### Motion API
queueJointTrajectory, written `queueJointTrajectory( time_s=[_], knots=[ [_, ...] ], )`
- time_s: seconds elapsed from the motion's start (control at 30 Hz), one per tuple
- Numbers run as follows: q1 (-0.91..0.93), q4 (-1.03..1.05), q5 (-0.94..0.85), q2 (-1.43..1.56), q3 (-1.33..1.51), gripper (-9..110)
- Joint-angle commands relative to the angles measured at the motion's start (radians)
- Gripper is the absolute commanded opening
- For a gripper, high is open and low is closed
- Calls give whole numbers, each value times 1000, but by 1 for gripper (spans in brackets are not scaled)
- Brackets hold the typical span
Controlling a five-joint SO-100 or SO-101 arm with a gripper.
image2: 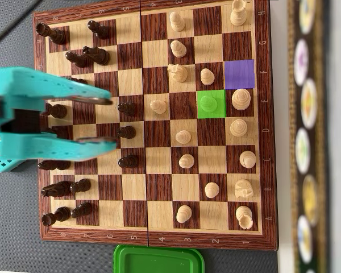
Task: Play chess
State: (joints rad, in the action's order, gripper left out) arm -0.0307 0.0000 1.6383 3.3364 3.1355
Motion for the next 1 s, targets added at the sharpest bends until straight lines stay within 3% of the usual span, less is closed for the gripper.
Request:
queueJointTrajectory(
  time_s=[0.0,0.4,0.97],
  knots=[
    [6,-215,6,11,17,18],
    [9,-859,8,11,23,18],
    [3,-1493,6,11,23,18]
  ],
)
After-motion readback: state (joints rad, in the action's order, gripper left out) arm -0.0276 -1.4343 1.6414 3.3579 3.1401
